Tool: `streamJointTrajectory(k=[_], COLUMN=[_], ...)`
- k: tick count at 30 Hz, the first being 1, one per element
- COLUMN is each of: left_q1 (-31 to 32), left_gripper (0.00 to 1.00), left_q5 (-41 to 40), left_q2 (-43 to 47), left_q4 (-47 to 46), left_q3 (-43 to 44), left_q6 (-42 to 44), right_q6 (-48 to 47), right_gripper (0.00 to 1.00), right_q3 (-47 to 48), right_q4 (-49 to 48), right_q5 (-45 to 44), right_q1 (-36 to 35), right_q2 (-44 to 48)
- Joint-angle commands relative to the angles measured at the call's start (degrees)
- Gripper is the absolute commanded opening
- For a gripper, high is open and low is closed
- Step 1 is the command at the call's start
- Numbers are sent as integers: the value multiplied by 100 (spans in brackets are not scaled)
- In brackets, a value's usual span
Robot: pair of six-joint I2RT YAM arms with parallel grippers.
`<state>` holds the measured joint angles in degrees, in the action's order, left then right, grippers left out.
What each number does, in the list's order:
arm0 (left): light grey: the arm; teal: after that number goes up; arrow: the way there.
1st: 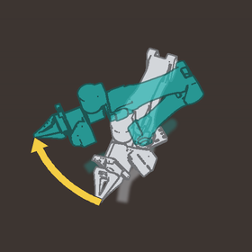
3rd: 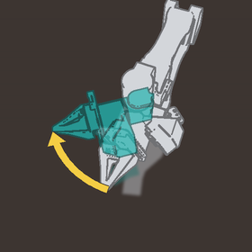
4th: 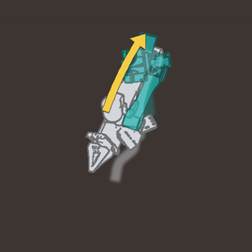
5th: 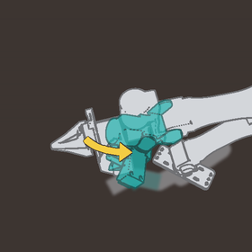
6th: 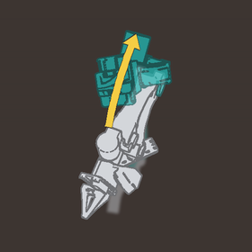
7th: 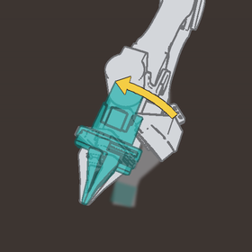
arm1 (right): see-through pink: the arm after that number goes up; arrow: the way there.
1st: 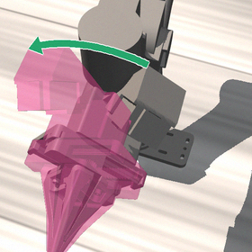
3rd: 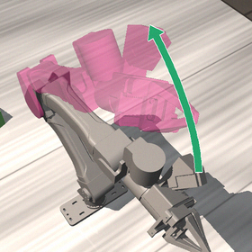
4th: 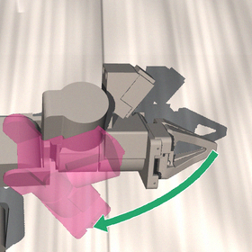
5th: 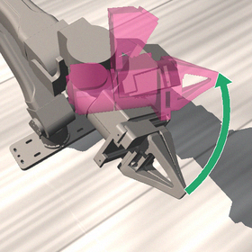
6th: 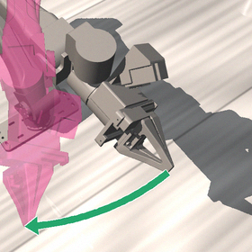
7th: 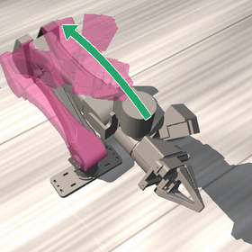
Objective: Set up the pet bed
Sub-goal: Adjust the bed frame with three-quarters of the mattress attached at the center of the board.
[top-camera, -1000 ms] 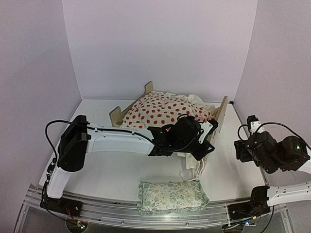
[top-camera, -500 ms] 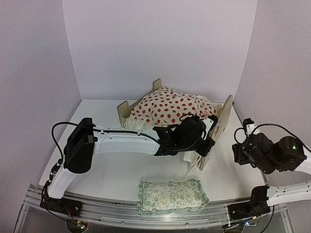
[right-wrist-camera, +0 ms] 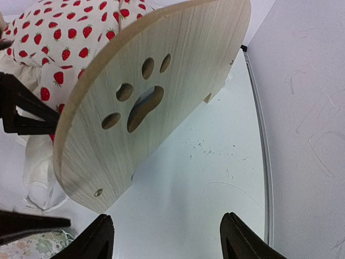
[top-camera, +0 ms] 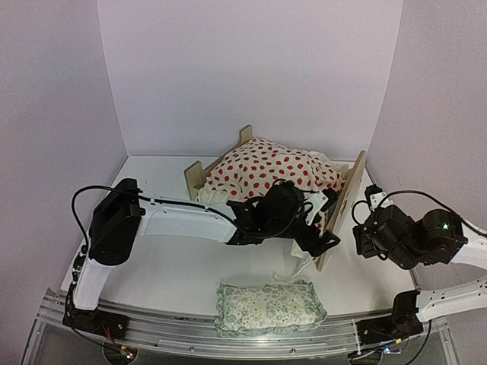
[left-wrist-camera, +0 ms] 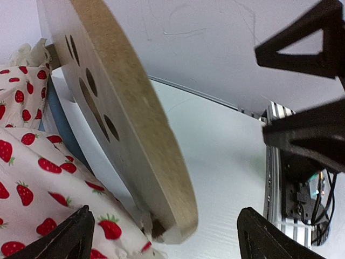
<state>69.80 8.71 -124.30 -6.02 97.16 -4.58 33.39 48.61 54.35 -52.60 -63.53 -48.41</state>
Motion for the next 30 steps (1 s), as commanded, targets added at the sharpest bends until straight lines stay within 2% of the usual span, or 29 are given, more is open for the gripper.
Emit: streamJointTrajectory(k=[1, 5, 8, 10, 12, 14, 21, 26, 30], left_q1=[22, 20, -78, -261, -481, -515, -530, -536, -535], left_gripper=[93, 90, 89, 85, 78, 80, 88, 87, 81], left_q5=[427, 685, 998, 1225, 1535, 1621, 1860, 1657, 1479], left_q2=[1459, 2118, 2224, 2106, 1840, 1564, 260, -343, -653], left_q4=[-339, -441, -1036, -1723, -2847, -3984, -5918, -6309, -6220], left_q3=[-900, -2350, -3334, -3832, -4345, -4736, -4595, -4100, -3602], left_q6=[609, 1203, 1297, 1152, 974, 1037, 1285, 1098, 894], right_q6=[-317, -445, -540, -600, -637, -649, -707, -771, -829], right_gripper=[69, 70, 70, 70, 70, 70, 70, 70, 70], right_q3=[496, 710, 791, 820, 833, 833, 711, 550, 447], right_q4=[-310, -414, -596, -745, -841, -887, -959, -1004, -1050], right_q5=[7, 103, 188, 260, 332, 375, 401, 396, 412], right_q1=[-16, -15, -12, -11, -11, -11, -11, -16, -12], right_q2=[-116, -378, -553, -643, -731, -796, -670, -413, -206])
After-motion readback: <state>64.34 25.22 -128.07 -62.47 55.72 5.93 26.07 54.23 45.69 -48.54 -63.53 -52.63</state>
